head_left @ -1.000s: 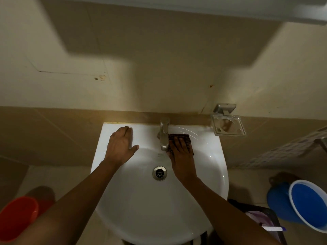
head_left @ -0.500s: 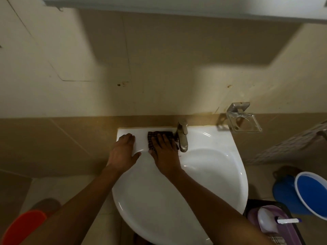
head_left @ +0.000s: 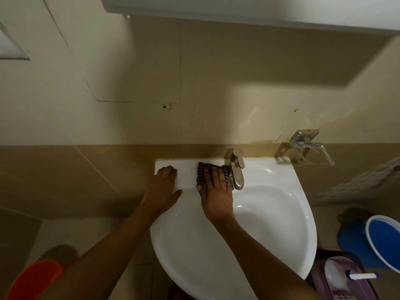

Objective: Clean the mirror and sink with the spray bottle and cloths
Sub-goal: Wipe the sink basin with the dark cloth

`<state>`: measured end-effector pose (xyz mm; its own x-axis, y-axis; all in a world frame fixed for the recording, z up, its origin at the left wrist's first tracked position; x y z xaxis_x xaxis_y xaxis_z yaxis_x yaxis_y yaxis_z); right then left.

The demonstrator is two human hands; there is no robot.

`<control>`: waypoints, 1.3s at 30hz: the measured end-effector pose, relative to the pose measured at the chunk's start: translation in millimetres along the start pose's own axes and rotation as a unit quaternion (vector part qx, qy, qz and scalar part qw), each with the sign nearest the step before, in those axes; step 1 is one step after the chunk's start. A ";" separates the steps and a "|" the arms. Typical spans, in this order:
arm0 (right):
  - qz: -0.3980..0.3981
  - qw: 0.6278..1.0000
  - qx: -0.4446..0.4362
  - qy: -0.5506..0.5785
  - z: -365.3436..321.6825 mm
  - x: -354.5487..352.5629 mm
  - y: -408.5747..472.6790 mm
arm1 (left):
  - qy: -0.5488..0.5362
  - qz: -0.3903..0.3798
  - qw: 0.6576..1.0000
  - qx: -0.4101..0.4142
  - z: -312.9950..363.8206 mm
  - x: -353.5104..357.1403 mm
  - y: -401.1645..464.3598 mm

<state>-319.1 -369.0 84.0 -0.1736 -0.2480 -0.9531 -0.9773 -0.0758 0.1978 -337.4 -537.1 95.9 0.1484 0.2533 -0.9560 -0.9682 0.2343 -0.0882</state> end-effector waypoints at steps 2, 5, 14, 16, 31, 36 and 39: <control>-0.019 0.999 0.047 0.003 -1.3 10.2 5.4 | 0.010 -0.004 1.000 0.015 -3.5 -0.7 -1.8; -0.043 0.996 0.076 0.020 -20.5 21.8 18.6 | 0.021 0.004 1.000 0.005 -18.3 -1.9 -11.0; -0.088 0.984 -0.144 0.053 -99.4 31.4 12.1 | -0.066 0.050 0.996 -0.027 -45.9 -3.0 -57.4; -0.087 0.978 -0.184 0.049 -87.8 31.1 -0.9 | -0.069 0.052 0.996 -0.025 -48.6 0.2 -65.0; -0.123 0.984 -0.115 0.065 -131.9 46.4 21.2 | -0.174 0.077 0.981 -0.044 -51.6 -7.7 -82.3; -0.155 0.972 -0.150 0.096 -143.1 45.5 -13.7 | -0.157 0.090 0.969 -0.169 -81.1 -6.8 -109.6; -0.180 0.962 -0.167 0.120 -148.2 45.7 -50.3 | -0.164 0.108 0.960 -0.198 -76.0 -11.7 -123.3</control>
<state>-260.0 -519.7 64.4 0.2407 -0.3608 -0.9010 -0.8684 -0.4947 -0.0339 -235.0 -640.3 96.7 -0.0710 0.5534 -0.8299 -0.9748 -0.2147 -0.0598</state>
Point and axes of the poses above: each hand's wrist, its own y-axis towards the middle knuckle, its own x-axis out of the palm, z = x × y, the point moved 9 cm from there along y, towards the middle knuckle, and after that the axes turned 1 degree about -z, right-handed, at the moved point
